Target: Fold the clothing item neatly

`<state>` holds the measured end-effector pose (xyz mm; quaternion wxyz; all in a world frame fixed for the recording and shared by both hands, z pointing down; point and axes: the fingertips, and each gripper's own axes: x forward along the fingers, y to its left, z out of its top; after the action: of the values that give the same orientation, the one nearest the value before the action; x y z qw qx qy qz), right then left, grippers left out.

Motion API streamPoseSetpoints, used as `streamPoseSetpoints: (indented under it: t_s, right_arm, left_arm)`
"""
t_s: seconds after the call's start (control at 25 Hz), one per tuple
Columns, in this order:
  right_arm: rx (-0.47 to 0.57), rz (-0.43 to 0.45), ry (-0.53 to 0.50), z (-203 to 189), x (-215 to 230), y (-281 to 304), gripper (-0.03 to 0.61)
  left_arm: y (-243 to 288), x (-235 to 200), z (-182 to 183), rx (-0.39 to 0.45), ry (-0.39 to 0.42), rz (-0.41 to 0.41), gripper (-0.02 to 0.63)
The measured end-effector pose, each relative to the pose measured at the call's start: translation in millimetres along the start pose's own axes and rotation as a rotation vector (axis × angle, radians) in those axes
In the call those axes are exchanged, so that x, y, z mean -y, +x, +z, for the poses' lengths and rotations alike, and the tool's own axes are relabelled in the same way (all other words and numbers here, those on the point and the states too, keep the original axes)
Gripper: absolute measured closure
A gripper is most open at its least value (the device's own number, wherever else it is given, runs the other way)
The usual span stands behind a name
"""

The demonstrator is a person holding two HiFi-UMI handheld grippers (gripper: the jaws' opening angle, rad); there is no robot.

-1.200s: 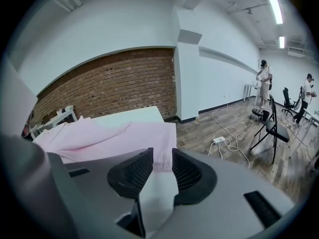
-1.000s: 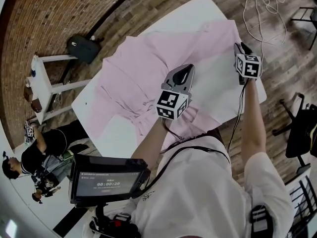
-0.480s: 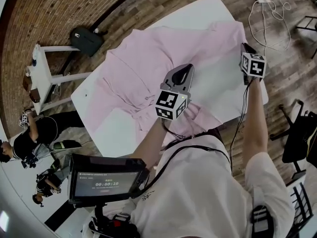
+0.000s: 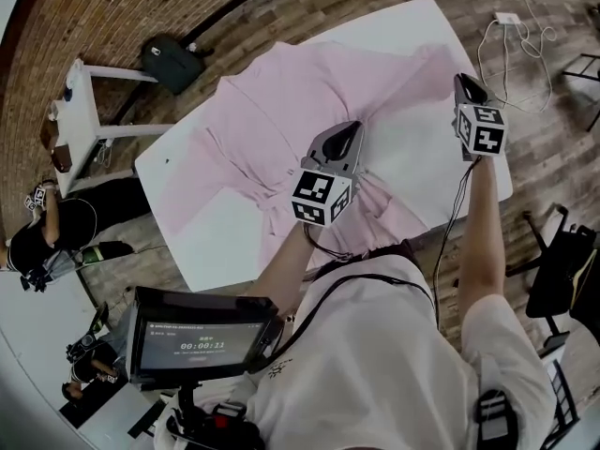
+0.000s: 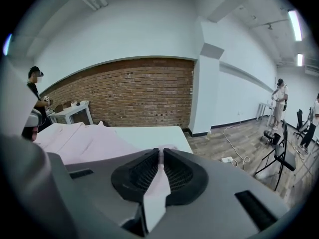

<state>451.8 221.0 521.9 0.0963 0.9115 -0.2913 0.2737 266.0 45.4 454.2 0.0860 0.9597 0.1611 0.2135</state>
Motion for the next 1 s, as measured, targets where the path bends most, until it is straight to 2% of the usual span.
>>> streamPoseSetpoints:
  t_s: [0.28,0.56,1.0]
  right_arm:
    - [0.047,0.053,-0.096,35,-53,-5,0.54]
    - [0.073,0.113,-0.159,53,-107,-7,0.54]
    - [0.107,0.299,-0.268,81,-240,4,0.54]
  left_arm:
    - [-39,-17,-3,0.04,-0.018,0.047,0.612]
    - [-71,-31,-6,0.07,-0.028,0.08,0.612]
    - [-137,-72,-18,0.114,-0.074,0.207,0.612]
